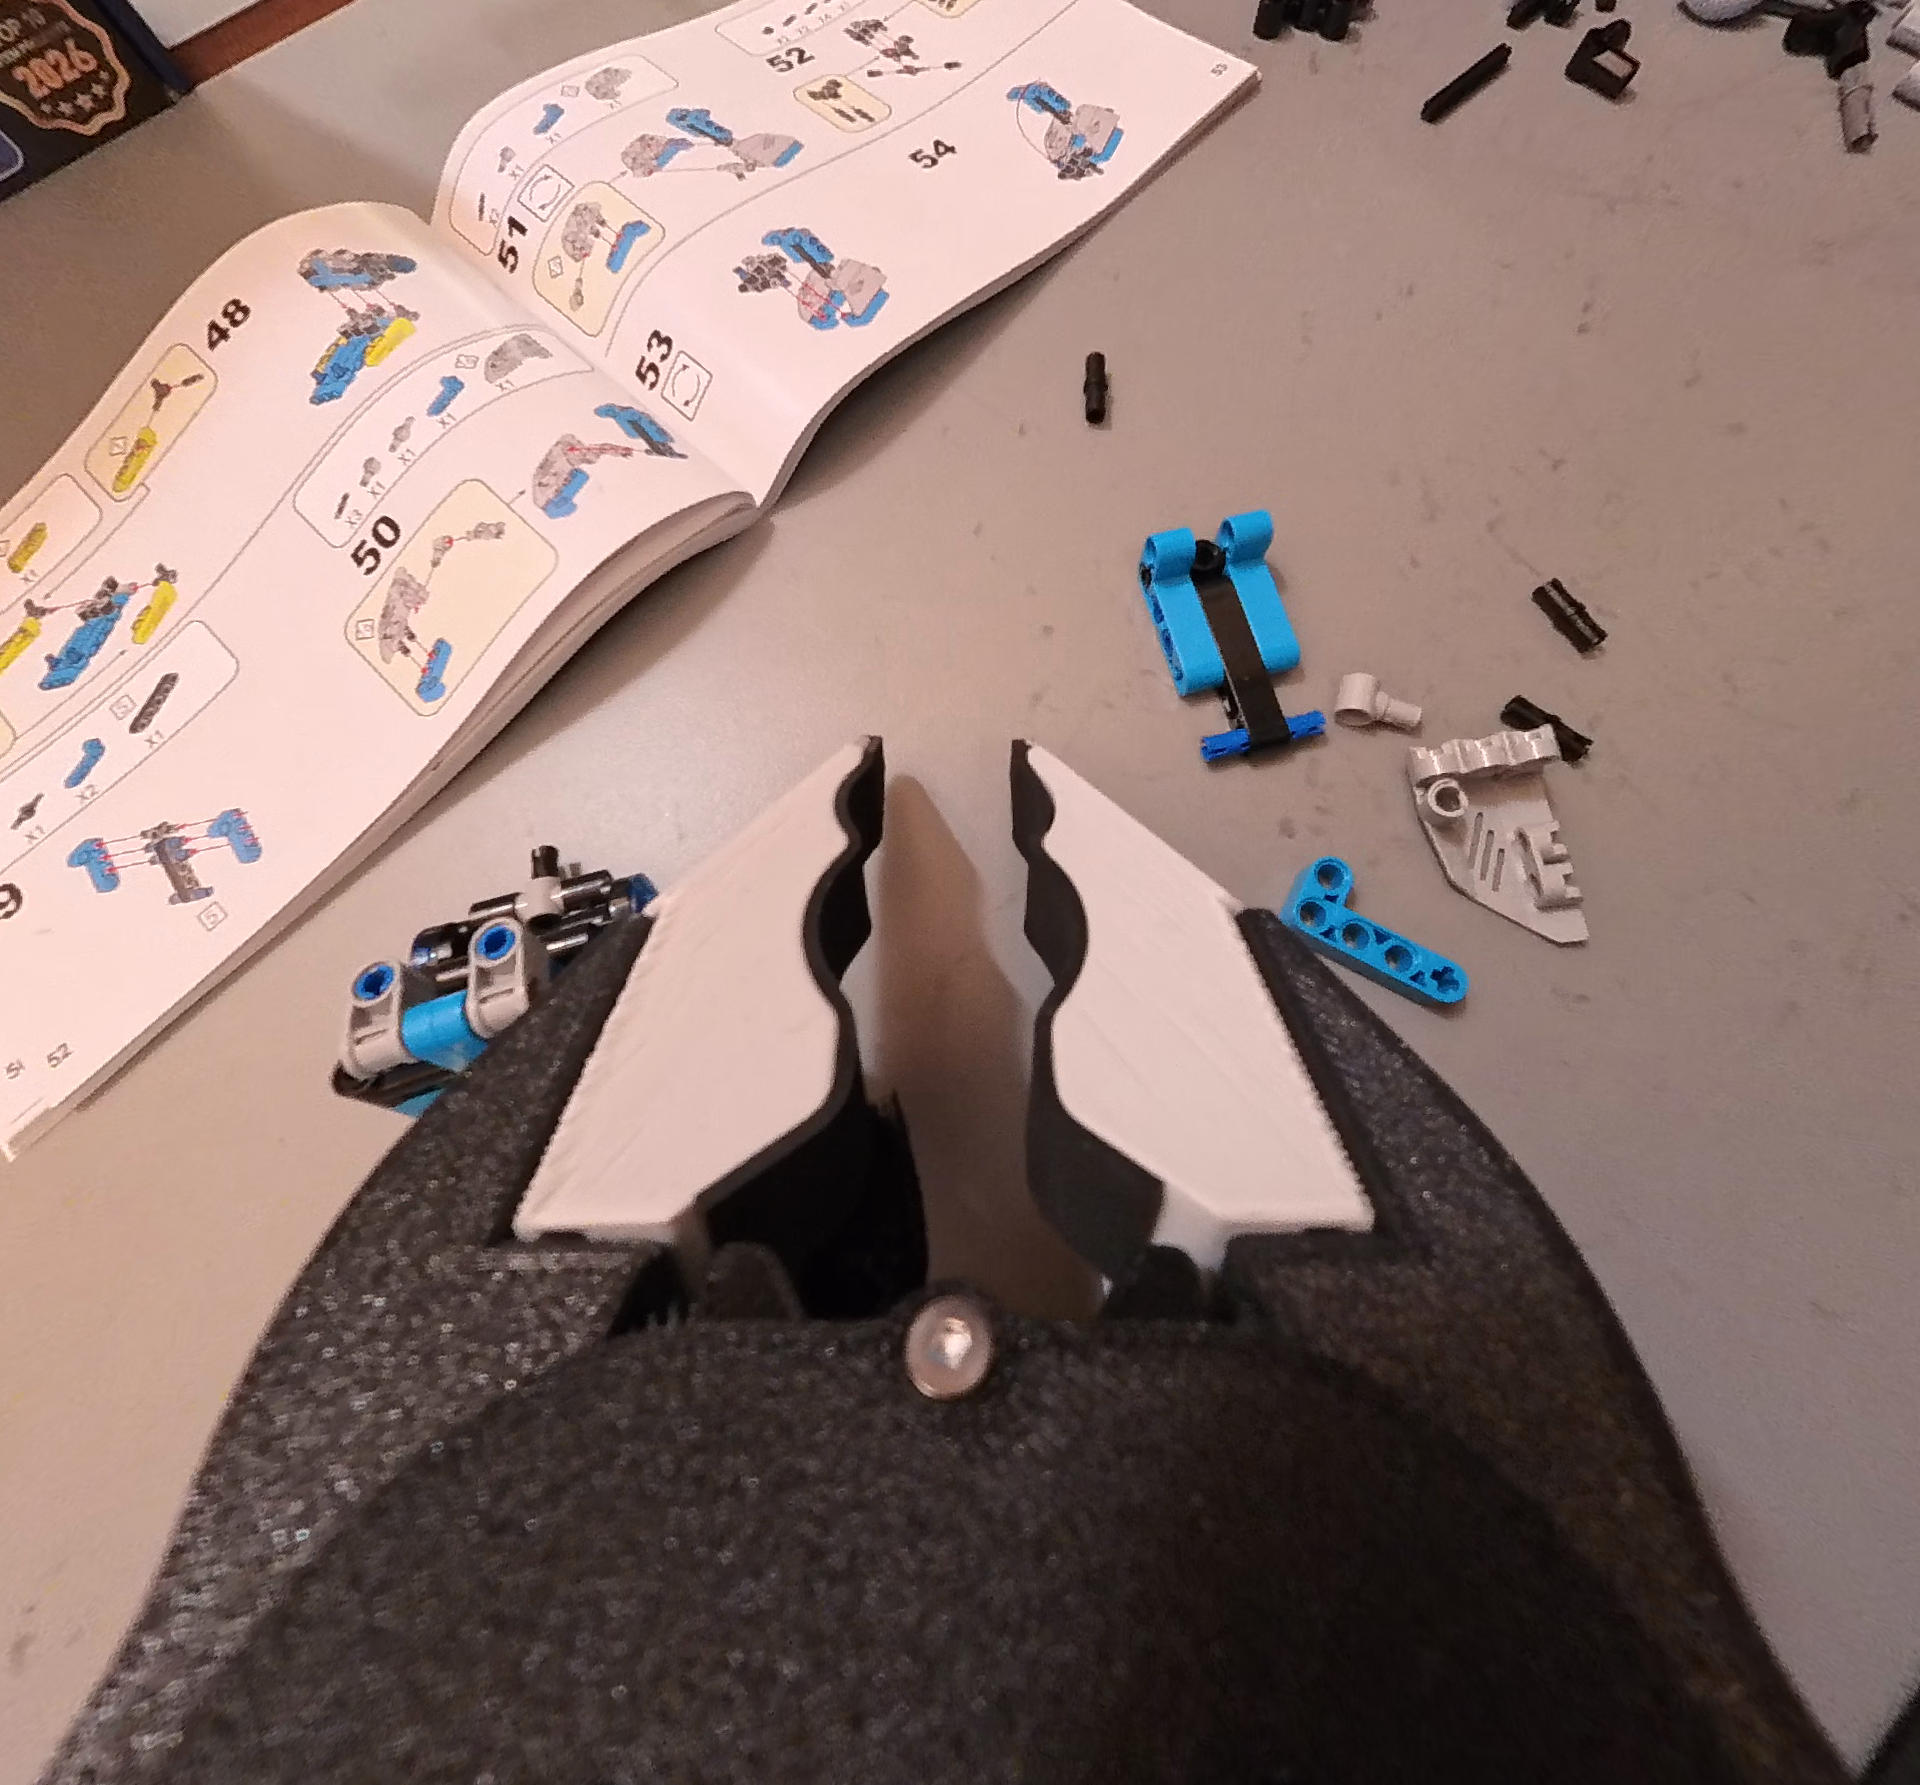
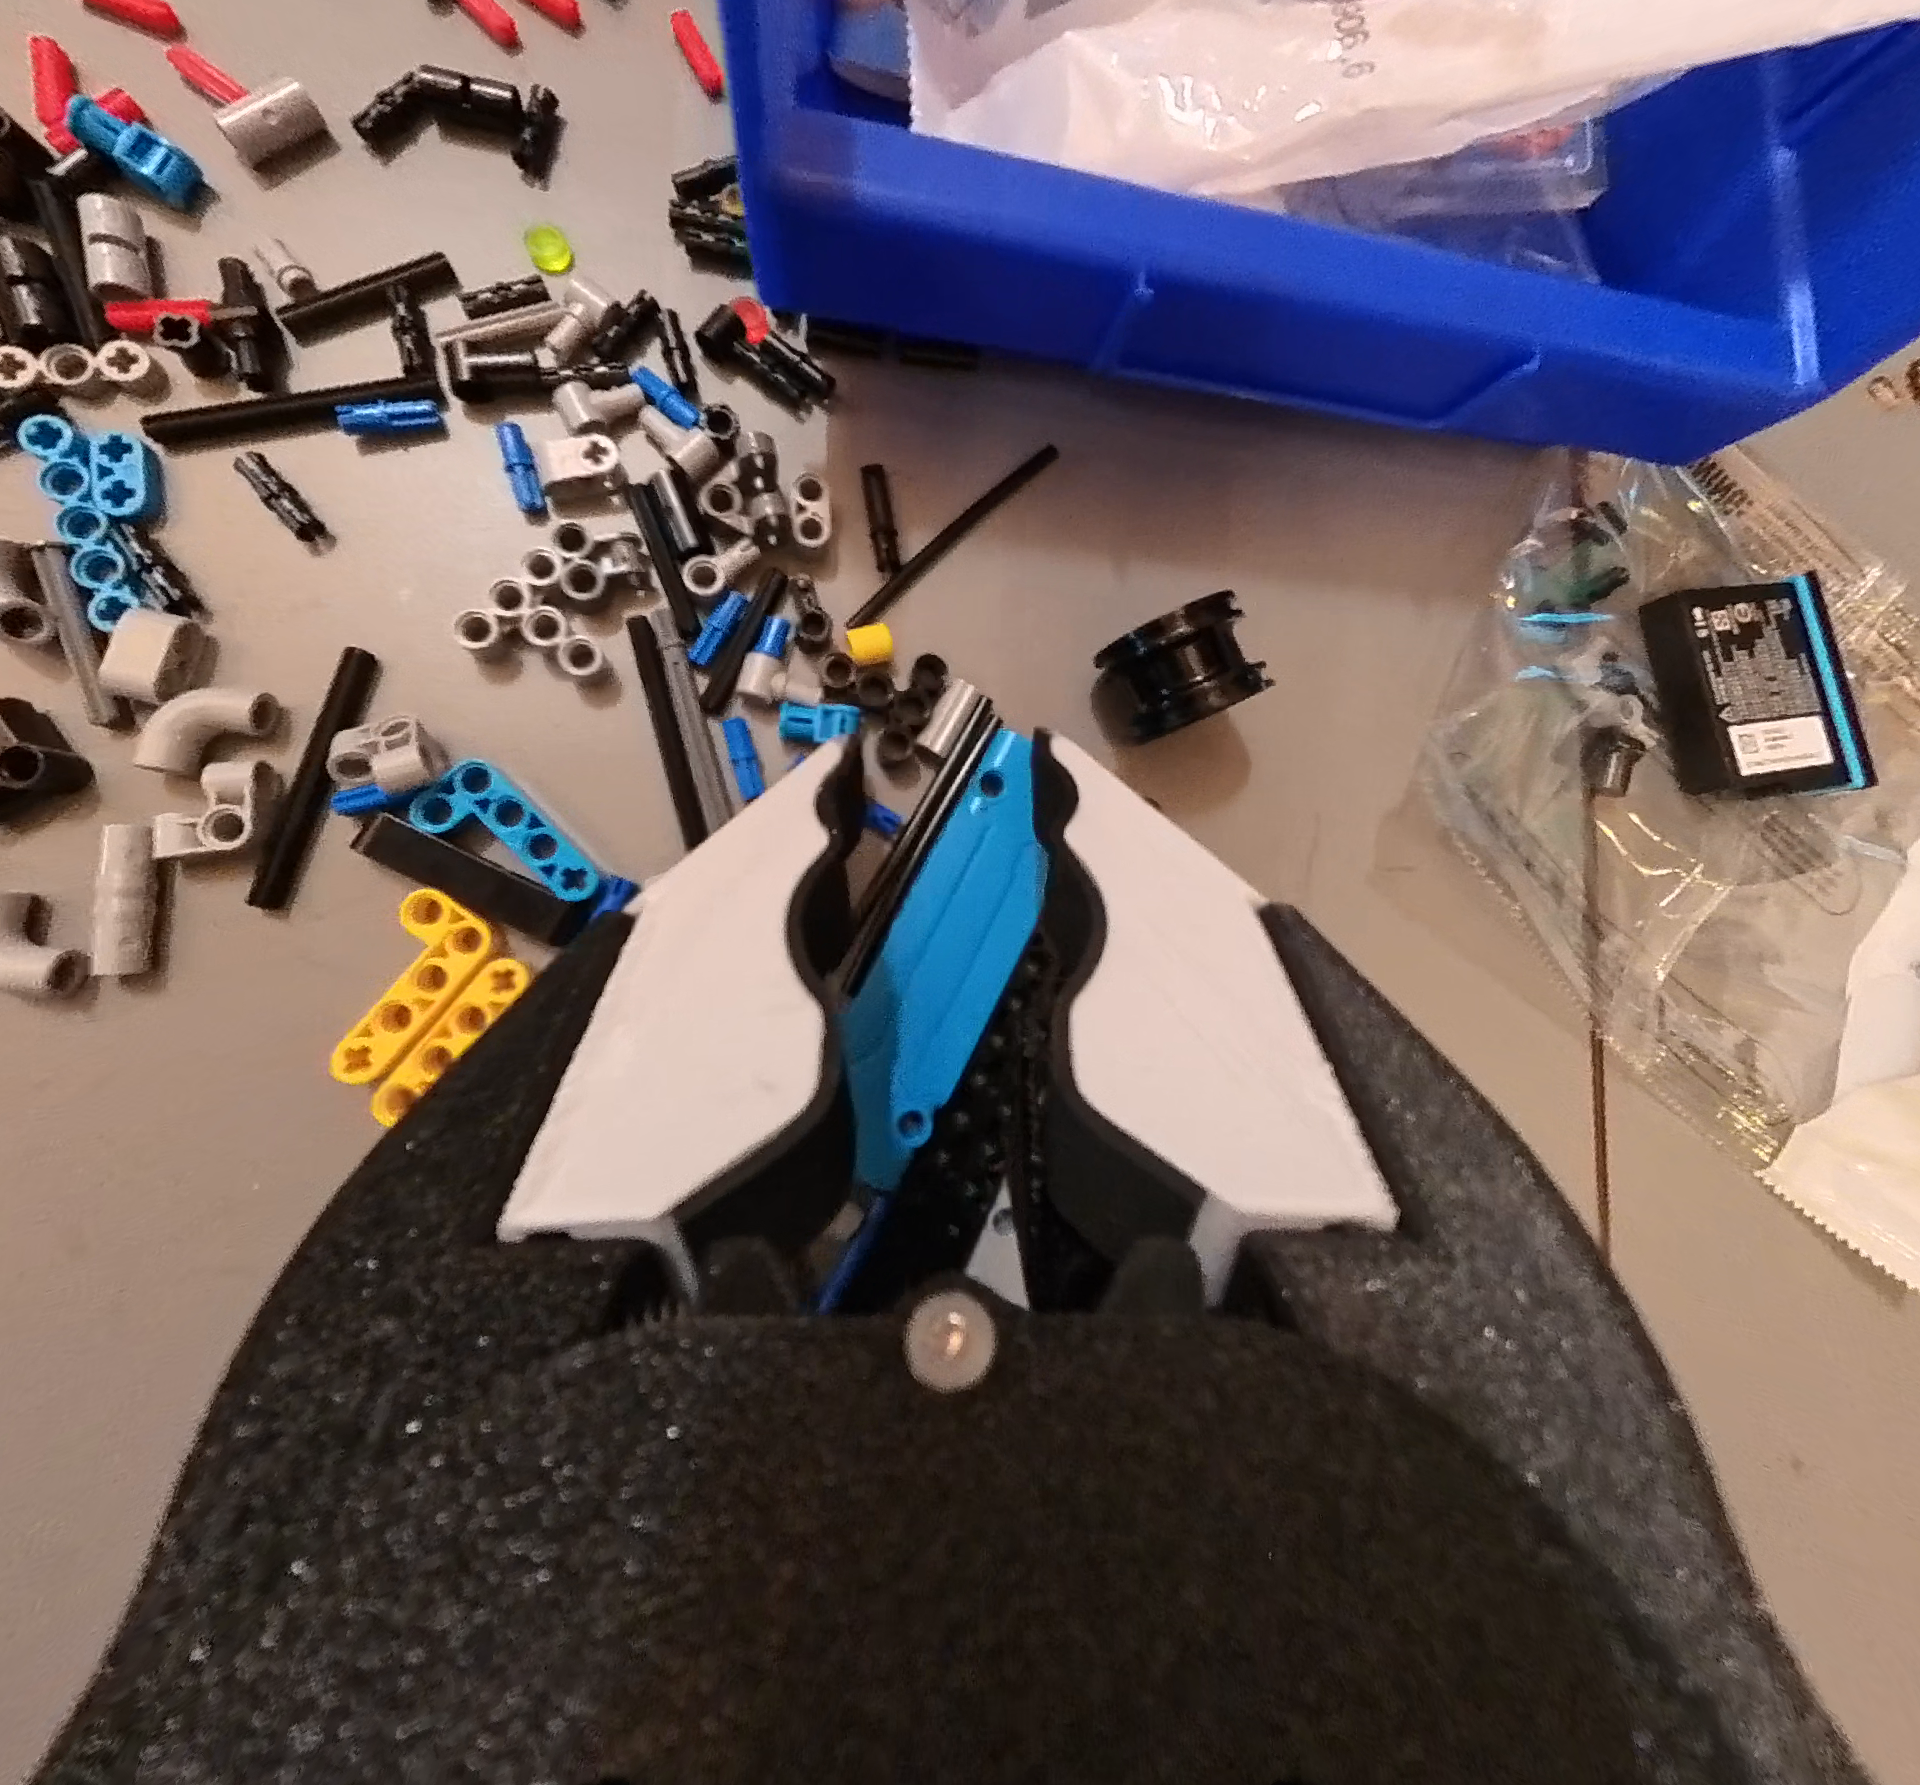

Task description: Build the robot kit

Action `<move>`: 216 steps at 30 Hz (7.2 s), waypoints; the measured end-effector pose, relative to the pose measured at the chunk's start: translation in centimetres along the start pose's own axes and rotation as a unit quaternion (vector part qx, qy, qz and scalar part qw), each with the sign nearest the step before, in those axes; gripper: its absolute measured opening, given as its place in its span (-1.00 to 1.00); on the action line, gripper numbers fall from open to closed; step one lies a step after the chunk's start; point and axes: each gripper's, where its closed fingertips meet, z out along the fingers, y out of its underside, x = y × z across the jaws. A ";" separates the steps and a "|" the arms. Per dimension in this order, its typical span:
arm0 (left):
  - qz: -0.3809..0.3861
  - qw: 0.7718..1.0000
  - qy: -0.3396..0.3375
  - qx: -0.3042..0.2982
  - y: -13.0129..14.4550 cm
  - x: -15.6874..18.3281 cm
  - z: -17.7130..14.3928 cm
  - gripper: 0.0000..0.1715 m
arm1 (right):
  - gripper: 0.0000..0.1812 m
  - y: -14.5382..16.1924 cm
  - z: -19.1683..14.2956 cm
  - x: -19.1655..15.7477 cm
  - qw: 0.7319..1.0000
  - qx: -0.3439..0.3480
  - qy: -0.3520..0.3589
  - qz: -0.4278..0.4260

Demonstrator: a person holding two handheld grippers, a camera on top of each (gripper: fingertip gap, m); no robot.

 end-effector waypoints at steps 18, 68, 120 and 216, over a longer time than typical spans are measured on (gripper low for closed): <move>0.003 1.000 -0.001 0.000 0.0 0.0 0.0 -0.72 | -0.67 -0.6 0.2 -5.2 0.996 0.009 -0.092 -0.005; 0.009 1.000 -0.004 -0.002 0.1 0.0 0.0 -0.72 | -0.66 -1.3 -2.6 -11.8 0.971 0.043 -0.228 -0.058; 0.024 1.000 -0.009 -0.007 0.2 0.2 0.1 -0.72 | -0.66 -0.1 -2.8 -13.3 0.972 0.049 -0.224 -0.060; -0.019 0.998 -0.009 0.052 0.0 0.1 -2.7 -0.72 | -0.95 -2.1 -1.3 -9.3 0.999 0.030 -0.022 0.034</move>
